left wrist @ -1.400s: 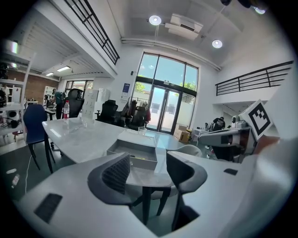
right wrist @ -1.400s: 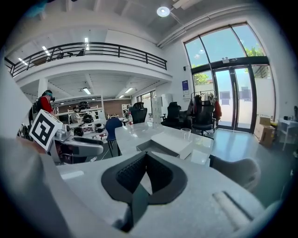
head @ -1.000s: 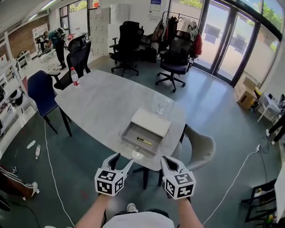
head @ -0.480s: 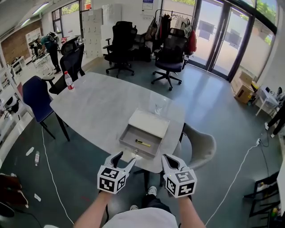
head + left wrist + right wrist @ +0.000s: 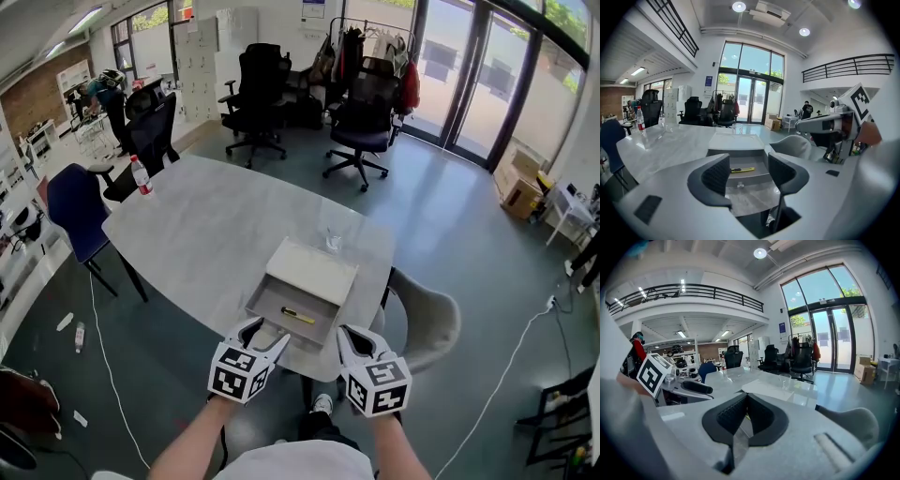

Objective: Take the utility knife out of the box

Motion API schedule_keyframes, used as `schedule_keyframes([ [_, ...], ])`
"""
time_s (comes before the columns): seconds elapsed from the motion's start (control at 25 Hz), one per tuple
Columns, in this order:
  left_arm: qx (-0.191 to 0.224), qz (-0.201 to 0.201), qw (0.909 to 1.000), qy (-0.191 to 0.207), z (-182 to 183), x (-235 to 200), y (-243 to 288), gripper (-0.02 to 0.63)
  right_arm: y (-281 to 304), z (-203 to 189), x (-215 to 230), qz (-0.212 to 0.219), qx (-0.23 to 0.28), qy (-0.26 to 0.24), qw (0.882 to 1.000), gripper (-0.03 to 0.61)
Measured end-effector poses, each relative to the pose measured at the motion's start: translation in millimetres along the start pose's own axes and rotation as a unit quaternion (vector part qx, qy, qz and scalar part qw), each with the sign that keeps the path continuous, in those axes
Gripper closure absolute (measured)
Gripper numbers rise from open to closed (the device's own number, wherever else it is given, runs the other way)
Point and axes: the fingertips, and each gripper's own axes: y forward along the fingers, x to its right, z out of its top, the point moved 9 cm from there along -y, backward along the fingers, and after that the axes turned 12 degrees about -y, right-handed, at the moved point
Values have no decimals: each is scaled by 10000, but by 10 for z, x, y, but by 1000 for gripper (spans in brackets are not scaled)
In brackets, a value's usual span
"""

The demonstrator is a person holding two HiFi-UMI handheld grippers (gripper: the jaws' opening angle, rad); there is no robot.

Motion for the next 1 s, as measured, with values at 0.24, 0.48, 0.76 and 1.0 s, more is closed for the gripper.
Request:
schedule_keyframes([
  [0.24, -465, -74, 9978, 475, 127, -66, 421, 380, 255, 22, 325, 149, -45, 41, 9999, 574],
  [0.48, -937, -310, 9896, 1048, 205, -131, 808, 380, 495, 11, 609, 271, -125, 66, 9995, 574],
  [0.76, -1859, -607, 9578, 2105, 247, -222, 1138, 380, 694, 68, 808, 397, -168, 35, 9991, 574],
  [1.0, -2479, -802, 9225, 2850, 228, -273, 1381, 380, 782, 54, 935, 444, -192, 39, 9988, 574],
])
